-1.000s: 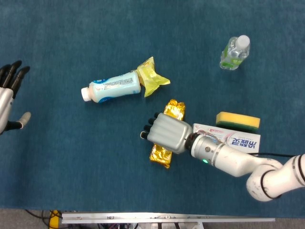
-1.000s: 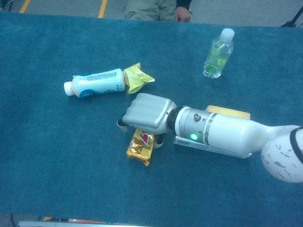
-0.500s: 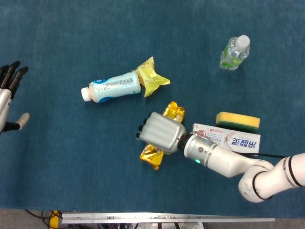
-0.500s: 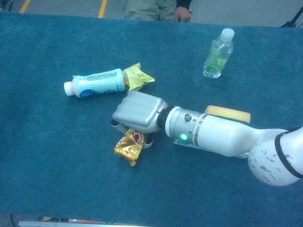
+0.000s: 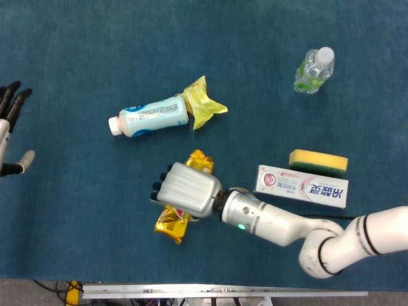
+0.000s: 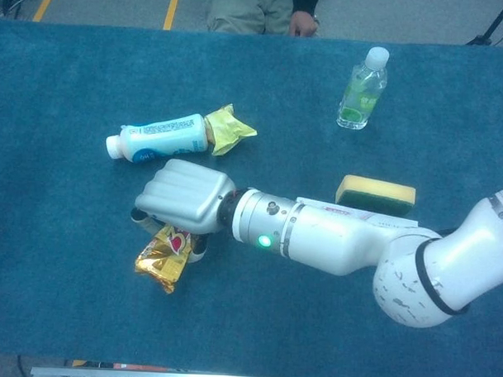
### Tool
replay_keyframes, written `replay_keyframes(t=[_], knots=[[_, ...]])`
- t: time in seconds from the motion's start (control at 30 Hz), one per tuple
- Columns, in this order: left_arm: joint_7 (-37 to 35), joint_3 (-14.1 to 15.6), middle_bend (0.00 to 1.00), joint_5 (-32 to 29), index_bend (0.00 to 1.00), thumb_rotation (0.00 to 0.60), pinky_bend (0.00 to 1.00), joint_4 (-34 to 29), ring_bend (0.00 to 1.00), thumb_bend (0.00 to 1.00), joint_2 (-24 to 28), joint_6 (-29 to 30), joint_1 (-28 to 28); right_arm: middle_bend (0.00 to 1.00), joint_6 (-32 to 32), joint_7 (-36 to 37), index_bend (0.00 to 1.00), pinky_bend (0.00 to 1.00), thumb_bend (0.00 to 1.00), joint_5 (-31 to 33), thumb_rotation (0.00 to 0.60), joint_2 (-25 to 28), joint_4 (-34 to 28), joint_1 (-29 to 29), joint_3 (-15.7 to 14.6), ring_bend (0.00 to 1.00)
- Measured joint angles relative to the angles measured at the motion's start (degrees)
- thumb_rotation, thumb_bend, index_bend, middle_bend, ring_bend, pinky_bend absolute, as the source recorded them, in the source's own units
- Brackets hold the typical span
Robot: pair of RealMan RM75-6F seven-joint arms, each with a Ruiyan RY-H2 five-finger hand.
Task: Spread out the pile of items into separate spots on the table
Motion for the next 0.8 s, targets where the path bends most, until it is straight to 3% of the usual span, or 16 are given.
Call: replay_keyframes(t=[0.23, 0.47, 0.8], knots=[[0.0, 0.0, 0.00, 0.2, 0.00, 0.600, 0.15, -0.1, 0.00, 0.26, 0.2, 0.3, 0.3, 0.31, -1.0, -1.7, 0.17, 0.40, 0.00, 2.0, 0.600, -0.2, -0.2, 0.7, 0.2, 0.30], [0.0, -0.2, 0.00, 0.4, 0.00, 0.600, 0.15, -0.2, 0.00, 0.26, 0.2, 0.3, 0.2, 0.30, 1.0, -1.9, 0.15, 0.40, 0.00, 1.9, 0.600, 3.2, -2.8, -0.3, 0.2, 0.29], [-0.2, -0.4, 0.00, 1.5, 0.00, 0.600, 0.15, 0.0, 0.00, 0.26, -0.3, -0.2, -0.3, 0.30, 5.2, -1.6, 0.15, 0.40, 0.00, 3.2, 0.600, 12.0, -7.0, -3.8, -0.2, 0.29]])
